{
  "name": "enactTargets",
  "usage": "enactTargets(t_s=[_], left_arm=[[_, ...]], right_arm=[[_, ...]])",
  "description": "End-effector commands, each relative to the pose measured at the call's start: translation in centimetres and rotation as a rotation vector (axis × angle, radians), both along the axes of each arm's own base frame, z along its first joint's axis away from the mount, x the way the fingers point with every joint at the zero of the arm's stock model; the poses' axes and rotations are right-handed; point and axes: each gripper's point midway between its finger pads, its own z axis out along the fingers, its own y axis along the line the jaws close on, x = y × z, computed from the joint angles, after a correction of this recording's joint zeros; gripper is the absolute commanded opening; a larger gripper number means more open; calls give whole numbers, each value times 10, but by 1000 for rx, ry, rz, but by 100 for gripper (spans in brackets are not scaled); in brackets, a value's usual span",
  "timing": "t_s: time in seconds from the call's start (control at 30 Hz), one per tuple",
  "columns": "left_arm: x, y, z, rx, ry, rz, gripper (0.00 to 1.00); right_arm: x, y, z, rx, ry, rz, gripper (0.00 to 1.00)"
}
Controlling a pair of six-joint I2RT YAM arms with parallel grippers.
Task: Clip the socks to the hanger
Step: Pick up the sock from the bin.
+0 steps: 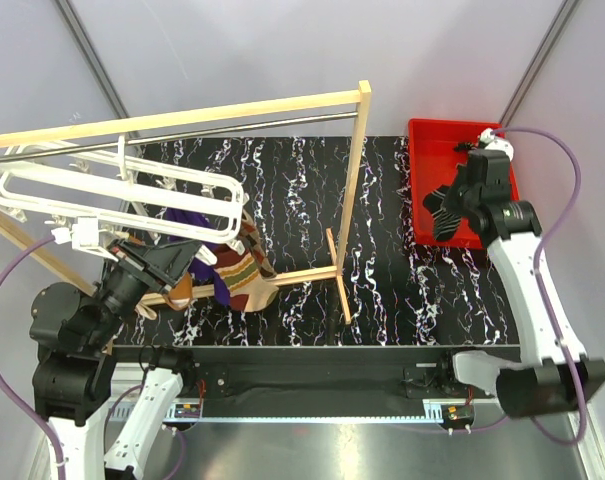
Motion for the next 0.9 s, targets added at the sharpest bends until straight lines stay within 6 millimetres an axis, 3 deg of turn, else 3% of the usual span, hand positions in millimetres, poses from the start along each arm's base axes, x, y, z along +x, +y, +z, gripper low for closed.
enactTargets(t_s=[0.0,0.13,0.4,0.6,0.87], left_arm=[[-9,-5,-8,8,27,-41,0],[-10,-4,-9,6,28,-38,0],[-10,-3,-9,3,33,-29,0],[-10,-3,-7,-1,29,-26,0],[-7,-2,-10,0,41,-21,0]], right_arm=[[-35,14,20,5,-20,46,0],[-74,62,31,103,-22,257,0],[-141,116,20,222,112,579,0],[-166,139,18,271,137,723,0],[-191,198,28,468,93,990,0]])
